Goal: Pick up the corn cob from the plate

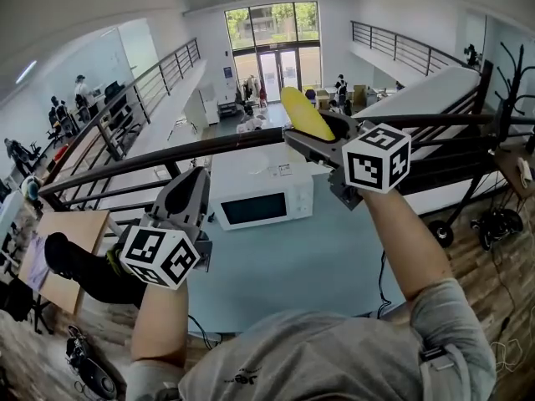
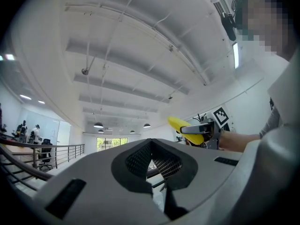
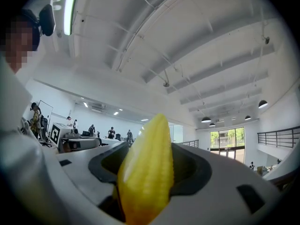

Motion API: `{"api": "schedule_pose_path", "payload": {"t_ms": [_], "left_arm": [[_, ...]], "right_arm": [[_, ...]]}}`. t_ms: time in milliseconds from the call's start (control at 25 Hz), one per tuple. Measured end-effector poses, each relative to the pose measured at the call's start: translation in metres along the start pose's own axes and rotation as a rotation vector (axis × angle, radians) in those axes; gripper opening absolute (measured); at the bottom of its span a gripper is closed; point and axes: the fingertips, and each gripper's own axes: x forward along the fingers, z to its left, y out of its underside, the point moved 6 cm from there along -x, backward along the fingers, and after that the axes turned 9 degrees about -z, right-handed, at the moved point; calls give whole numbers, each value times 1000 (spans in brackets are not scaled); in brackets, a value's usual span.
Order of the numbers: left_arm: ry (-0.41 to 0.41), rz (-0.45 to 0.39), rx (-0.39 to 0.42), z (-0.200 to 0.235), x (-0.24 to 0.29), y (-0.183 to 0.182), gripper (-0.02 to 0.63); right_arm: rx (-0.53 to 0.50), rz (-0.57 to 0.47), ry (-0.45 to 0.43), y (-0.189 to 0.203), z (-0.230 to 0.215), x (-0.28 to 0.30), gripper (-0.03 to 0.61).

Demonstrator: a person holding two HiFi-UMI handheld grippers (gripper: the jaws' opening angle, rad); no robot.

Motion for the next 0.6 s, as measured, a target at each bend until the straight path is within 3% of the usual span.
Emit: {"api": "schedule_pose_path", "payload": {"t_ms": [280, 600], "left_arm": [[7, 55, -19, -23, -5, 20, 8], [26, 77, -84, 11, -35, 46, 8]], "right_arm": [[43, -25, -1, 12, 0, -41, 279], [110, -7, 61, 55, 20, -47, 279]]}}
